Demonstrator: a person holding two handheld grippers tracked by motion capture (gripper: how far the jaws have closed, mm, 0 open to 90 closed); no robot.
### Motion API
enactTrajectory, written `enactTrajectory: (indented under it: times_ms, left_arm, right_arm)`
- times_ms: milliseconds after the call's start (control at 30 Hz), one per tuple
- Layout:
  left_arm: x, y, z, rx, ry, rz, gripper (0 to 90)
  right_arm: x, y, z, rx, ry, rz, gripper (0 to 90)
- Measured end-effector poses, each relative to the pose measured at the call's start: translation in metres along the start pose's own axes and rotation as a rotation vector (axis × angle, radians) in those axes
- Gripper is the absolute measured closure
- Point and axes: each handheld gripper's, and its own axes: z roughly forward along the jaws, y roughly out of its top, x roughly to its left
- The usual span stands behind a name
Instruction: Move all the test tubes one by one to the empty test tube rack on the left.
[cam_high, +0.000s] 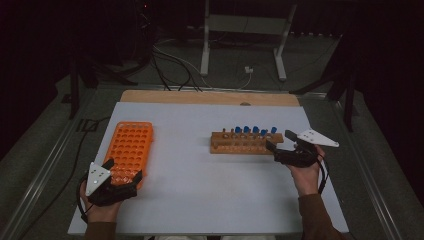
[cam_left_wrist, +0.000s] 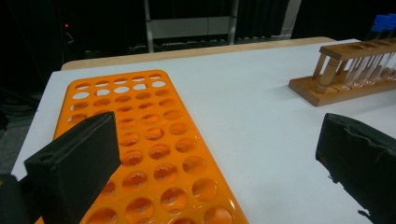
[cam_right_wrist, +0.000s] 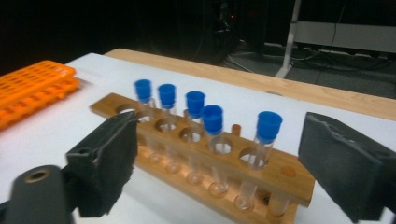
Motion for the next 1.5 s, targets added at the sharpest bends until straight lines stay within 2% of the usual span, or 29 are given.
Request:
enactTrajectory:
  times_ms: [100, 133, 167, 233, 333, 367, 433, 567, 667, 767, 933, 1233, 1367, 1400, 1500]
  left_arm:
    - [0.000, 0.000, 0.000, 0.001, -0.003, 0.002, 0.7]
    - [0.000, 0.000, 0.000, 0.001, -0.003, 0.003, 0.7]
    - [0.000, 0.000, 0.000, 0.000, -0.003, 0.001, 0.7]
    - [0.000, 0.000, 0.001, 0.001, -0.004, 0.001, 0.7]
    - [0.000, 0.000, 0.001, 0.003, -0.006, 0.003, 0.7]
    - [0.000, 0.000, 0.001, 0.004, -0.006, 0.005, 0.7]
    - [-0.001, 0.000, 0.001, 0.003, -0.008, 0.007, 0.7]
    - [-0.001, 0.000, 0.001, 0.003, -0.009, 0.008, 0.7]
    - [-0.001, 0.000, 0.001, 0.001, -0.010, 0.007, 0.7]
    - [-0.001, 0.000, 0.001, 0.000, -0.012, 0.007, 0.7]
    - [-0.001, 0.000, 0.001, 0.000, -0.013, 0.008, 0.7]
    - [-0.003, 0.000, 0.003, 0.006, -0.018, 0.013, 0.7]
    - [-0.003, 0.000, 0.003, 0.008, -0.019, 0.014, 0.7]
    - [-0.002, 0.000, 0.003, 0.009, -0.019, 0.014, 0.7]
    - [-0.003, 0.000, 0.004, 0.010, -0.019, 0.016, 0.7]
  right_arm:
    - [-0.010, 0.000, 0.013, 0.031, -0.037, 0.026, 26.9]
    - [-0.010, 0.000, 0.013, 0.031, -0.037, 0.026, 26.9]
    - [-0.015, -0.001, 0.017, 0.036, -0.050, 0.043, 37.1]
    - [-0.018, -0.003, 0.022, 0.048, -0.073, 0.049, 45.1]
    - [-0.019, -0.005, 0.029, 0.075, -0.086, 0.030, 52.7]
    - [-0.019, -0.005, 0.029, 0.075, -0.086, 0.030, 52.7]
    - [-0.019, -0.007, 0.036, 0.096, -0.101, -0.001, 58.6]
    - [-0.020, -0.010, 0.042, 0.106, -0.102, -0.008, 59.6]
    - [-0.018, -0.013, 0.047, 0.103, -0.107, -0.022, 65.1]
    - [-0.018, -0.015, 0.050, 0.109, -0.118, -0.006, 70.0]
    - [-0.014, -0.015, 0.051, 0.110, -0.130, -0.019, 75.7]
    - [-0.012, -0.015, 0.051, 0.116, -0.132, -0.033, 76.5]
    - [-0.012, -0.014, 0.049, 0.103, -0.124, -0.021, 76.5]
    - [-0.012, -0.012, 0.047, 0.089, -0.120, -0.004, 76.5]
    - [-0.012, -0.011, 0.045, 0.081, -0.117, -0.006, 76.5]
